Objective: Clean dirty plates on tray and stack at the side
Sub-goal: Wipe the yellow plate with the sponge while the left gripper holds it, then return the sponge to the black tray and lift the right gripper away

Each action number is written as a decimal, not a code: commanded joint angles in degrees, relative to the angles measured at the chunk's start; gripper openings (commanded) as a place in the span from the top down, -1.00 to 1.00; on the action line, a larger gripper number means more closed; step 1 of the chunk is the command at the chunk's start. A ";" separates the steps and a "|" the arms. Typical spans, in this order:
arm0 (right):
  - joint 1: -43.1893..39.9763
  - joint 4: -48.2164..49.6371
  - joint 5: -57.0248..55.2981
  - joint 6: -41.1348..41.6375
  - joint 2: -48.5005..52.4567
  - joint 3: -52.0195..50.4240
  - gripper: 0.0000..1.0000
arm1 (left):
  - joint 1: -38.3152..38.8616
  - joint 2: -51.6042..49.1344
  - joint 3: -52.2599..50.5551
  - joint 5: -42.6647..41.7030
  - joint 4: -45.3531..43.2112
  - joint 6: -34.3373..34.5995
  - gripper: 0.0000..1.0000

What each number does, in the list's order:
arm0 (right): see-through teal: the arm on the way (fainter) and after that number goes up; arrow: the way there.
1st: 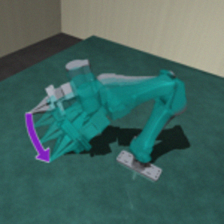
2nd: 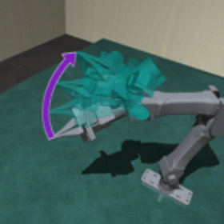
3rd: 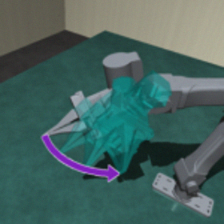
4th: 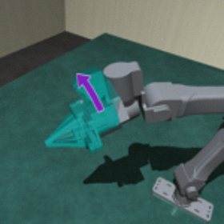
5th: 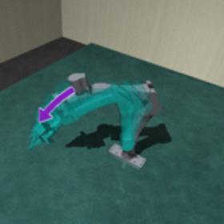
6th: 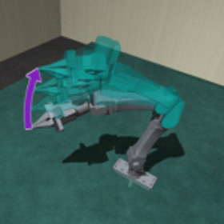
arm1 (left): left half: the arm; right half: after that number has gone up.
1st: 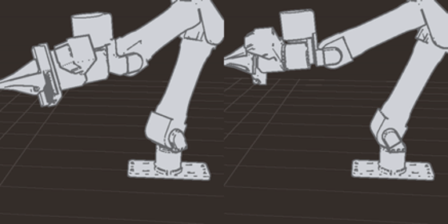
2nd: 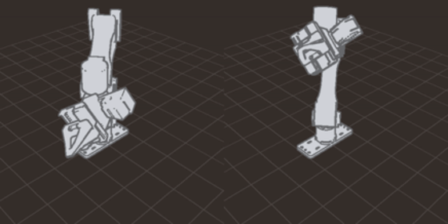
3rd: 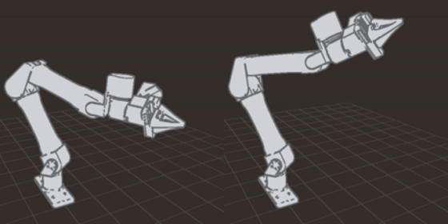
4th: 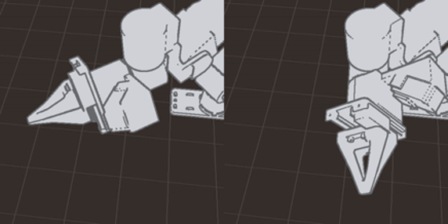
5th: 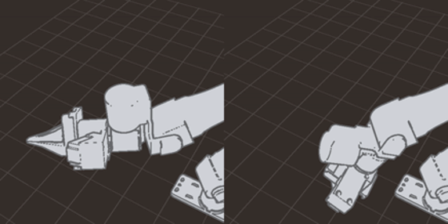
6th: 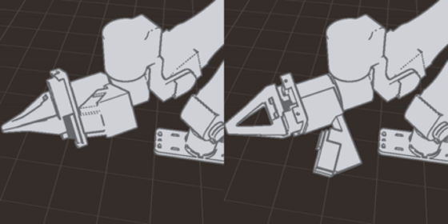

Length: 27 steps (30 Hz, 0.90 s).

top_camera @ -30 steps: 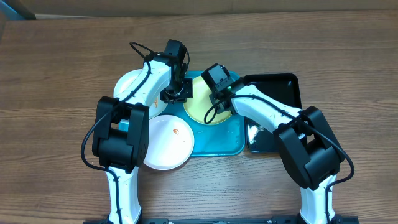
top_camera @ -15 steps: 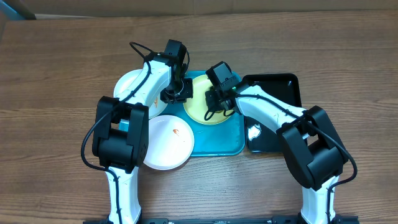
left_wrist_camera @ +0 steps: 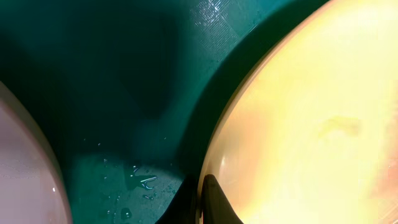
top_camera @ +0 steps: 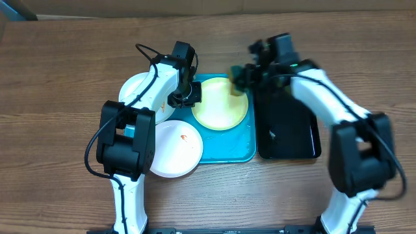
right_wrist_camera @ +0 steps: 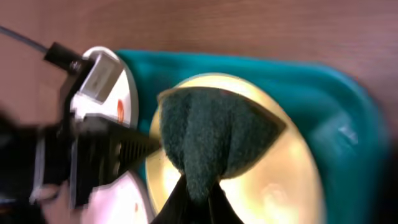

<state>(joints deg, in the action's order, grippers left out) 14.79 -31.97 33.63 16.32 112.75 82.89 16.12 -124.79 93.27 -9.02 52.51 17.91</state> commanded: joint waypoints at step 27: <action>-7.37 -8.41 -28.44 -7.63 -9.20 -19.74 -0.03 | 0.52 -0.70 -0.13 0.22 0.00 -0.15 0.28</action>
<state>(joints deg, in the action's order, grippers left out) 7.22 -40.53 5.69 8.73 103.90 62.19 16.14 -124.79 93.25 -8.97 52.49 17.91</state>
